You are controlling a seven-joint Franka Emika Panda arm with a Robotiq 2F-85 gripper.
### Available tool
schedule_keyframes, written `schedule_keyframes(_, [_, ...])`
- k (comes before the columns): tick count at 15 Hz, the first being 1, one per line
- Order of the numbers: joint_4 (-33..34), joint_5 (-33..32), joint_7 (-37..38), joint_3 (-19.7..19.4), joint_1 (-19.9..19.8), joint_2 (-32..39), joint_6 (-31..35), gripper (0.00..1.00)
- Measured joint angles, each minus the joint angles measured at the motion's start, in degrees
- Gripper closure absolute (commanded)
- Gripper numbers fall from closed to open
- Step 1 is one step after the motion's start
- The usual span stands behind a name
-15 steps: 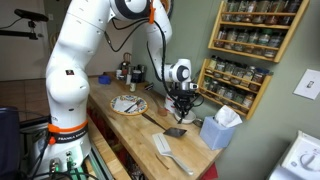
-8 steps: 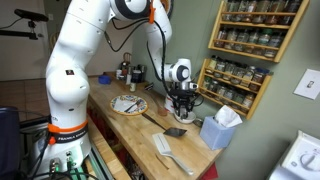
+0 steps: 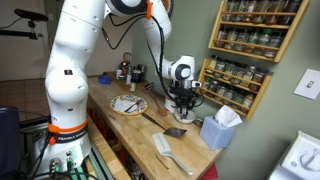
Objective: Move the dinner spoon from the paper towel to the white bowl
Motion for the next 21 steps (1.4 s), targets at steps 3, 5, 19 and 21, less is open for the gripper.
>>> schedule_keyframes(3, [-3.0,7.0,-5.0,0.7,-1.3,-4.4,0.1,0.10])
schedule_keyframes(5, [-5.3,11.3,-8.9,0.9,-1.8,-7.7,-1.1,0.00])
schedule_keyframes(19, [-15.4,19.1,-15.2,-0.3,1.9,-35.3,-28.6,0.00])
schedule_keyframes(21, [-17.0,18.5,-18.5,-0.6,3.4,-38.0,-28.6,0.00])
